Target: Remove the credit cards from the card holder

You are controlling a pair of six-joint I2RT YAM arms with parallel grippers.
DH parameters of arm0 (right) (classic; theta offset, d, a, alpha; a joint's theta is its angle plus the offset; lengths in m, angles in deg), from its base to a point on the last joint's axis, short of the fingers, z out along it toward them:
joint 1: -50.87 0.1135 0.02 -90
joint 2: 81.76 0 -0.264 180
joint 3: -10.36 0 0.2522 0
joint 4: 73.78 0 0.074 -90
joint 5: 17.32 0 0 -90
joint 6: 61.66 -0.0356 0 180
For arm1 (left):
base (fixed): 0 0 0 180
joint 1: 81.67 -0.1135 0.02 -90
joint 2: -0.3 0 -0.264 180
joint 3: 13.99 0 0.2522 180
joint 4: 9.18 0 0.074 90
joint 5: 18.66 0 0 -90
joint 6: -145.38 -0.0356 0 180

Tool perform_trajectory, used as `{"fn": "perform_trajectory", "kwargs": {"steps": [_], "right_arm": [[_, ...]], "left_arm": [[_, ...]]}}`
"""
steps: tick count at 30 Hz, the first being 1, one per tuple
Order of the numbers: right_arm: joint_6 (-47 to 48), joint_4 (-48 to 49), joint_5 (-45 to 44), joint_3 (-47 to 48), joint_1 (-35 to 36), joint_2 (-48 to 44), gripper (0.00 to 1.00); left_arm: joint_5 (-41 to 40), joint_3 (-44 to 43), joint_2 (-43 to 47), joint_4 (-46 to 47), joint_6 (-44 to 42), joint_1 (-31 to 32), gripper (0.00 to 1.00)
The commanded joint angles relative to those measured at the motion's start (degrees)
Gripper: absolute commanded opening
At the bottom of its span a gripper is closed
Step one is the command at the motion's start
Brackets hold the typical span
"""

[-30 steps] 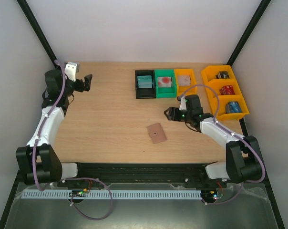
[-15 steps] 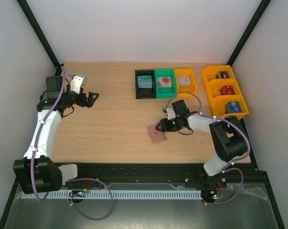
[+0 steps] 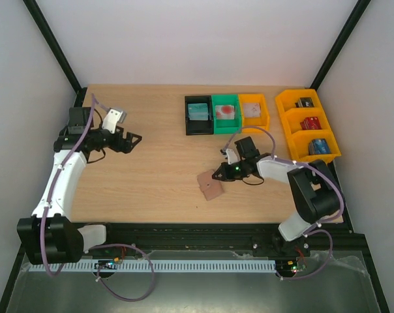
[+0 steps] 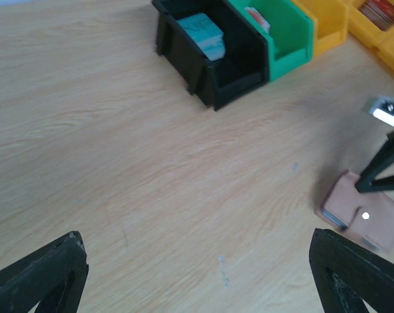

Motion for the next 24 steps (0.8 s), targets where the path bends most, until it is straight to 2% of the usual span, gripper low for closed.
{"fn": "perform_trajectory", "kwargs": {"steps": [1, 4, 8, 11, 13, 20, 22, 24], "right_arm": [[1.2, -3.8, 0.2, 4.6, 0.8, -8.2, 0.02], [5.1, -6.3, -1.1, 10.9, 2.4, -14.0, 0.02], [14.6, -8.6, -3.3, 17.8, 10.1, -20.1, 0.02], [17.9, -7.7, -5.5, 21.1, 14.5, -22.3, 0.02], [19.2, -7.6, -6.3, 23.0, 16.4, -22.8, 0.02], [23.8, -9.9, -2.2, 28.2, 20.7, -22.3, 0.02], [24.2, -9.7, -1.1, 28.9, 20.8, -22.2, 0.02], [24.4, -9.0, 0.5, 29.4, 20.7, -22.3, 0.02]], "left_arm": [[4.2, -4.0, 1.0, -8.1, -3.0, 2.6, 0.93], [6.9, -8.8, 0.8, -13.2, -4.0, 4.9, 0.92], [12.6, -15.1, 1.1, -17.1, -4.2, 9.5, 0.91], [15.0, -18.4, 1.4, -18.4, -4.2, 15.4, 0.98], [16.1, -20.4, 0.8, -20.3, -5.6, 18.5, 0.99], [12.9, -20.3, -0.8, -23.3, -9.5, 22.6, 0.99], [13.2, -20.1, -1.2, -24.1, -10.9, 24.0, 0.97], [12.5, -20.1, -1.5, -24.4, -11.8, 24.9, 0.87]]}}
